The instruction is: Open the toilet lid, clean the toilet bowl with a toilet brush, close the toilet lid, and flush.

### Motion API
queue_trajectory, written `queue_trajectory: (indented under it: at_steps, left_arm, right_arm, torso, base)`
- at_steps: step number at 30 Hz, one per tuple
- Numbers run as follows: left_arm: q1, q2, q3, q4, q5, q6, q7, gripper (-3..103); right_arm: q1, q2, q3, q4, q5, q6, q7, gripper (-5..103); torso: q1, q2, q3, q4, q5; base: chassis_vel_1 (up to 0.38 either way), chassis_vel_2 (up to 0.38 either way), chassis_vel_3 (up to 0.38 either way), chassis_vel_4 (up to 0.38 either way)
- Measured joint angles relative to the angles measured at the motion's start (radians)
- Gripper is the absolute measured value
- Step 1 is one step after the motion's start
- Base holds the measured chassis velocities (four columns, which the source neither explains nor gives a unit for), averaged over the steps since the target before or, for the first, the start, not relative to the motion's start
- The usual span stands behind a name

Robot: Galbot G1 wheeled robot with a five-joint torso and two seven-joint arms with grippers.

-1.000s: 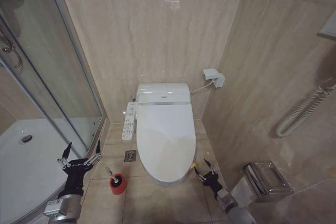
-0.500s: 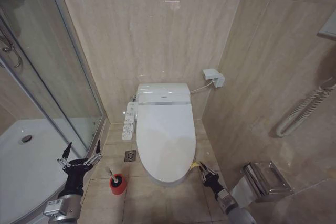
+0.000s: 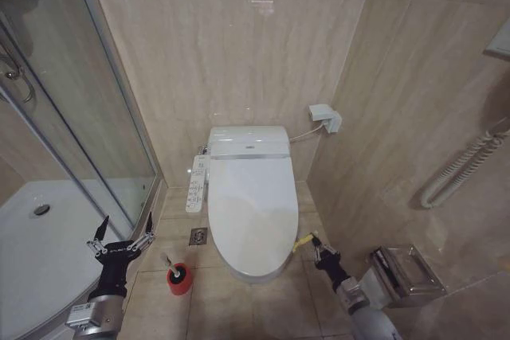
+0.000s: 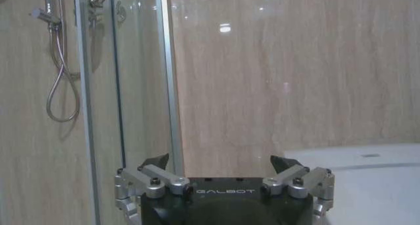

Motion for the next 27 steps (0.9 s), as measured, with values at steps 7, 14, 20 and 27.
queue_trajectory:
  at_steps: [7, 14, 20, 27]
  left_arm:
    - [0.0, 0.0, 0.0, 0.0, 0.0, 0.0, 0.0, 100]
    - [0.0, 0.0, 0.0, 0.0, 0.0, 0.0, 0.0, 100]
    - [0.0, 0.0, 0.0, 0.0, 0.0, 0.0, 0.0, 100]
    - [0.0, 0.0, 0.0, 0.0, 0.0, 0.0, 0.0, 100]
  right_arm:
    - [0.017, -0.002, 0.059, 0.157, 0.108, -0.067, 0.058, 0]
    - [0.093, -0.008, 0.094, 0.26, 0.195, -0.151, 0.119, 0]
    - [0.209, -0.022, 0.094, 0.251, 0.257, -0.202, 0.147, 0]
    - [0.336, -0.033, 0.086, 0.163, 0.3, -0.206, 0.153, 0]
  torso:
    - [0.0, 0.0, 0.0, -0.0002, -0.0005]
    - [0.0, 0.0, 0.0, -0.0003, -0.001]
    - [0.0, 0.0, 0.0, 0.0, -0.0008]
    - [0.0, 0.0, 0.0, 0.0004, -0.0008]
  base:
    - [0.0, 0.0, 0.0, 0.0]
    - [0.0, 0.0, 0.0, 0.0]
    - [0.0, 0.0, 0.0, 0.0]
    - [0.0, 0.0, 0.0, 0.0]
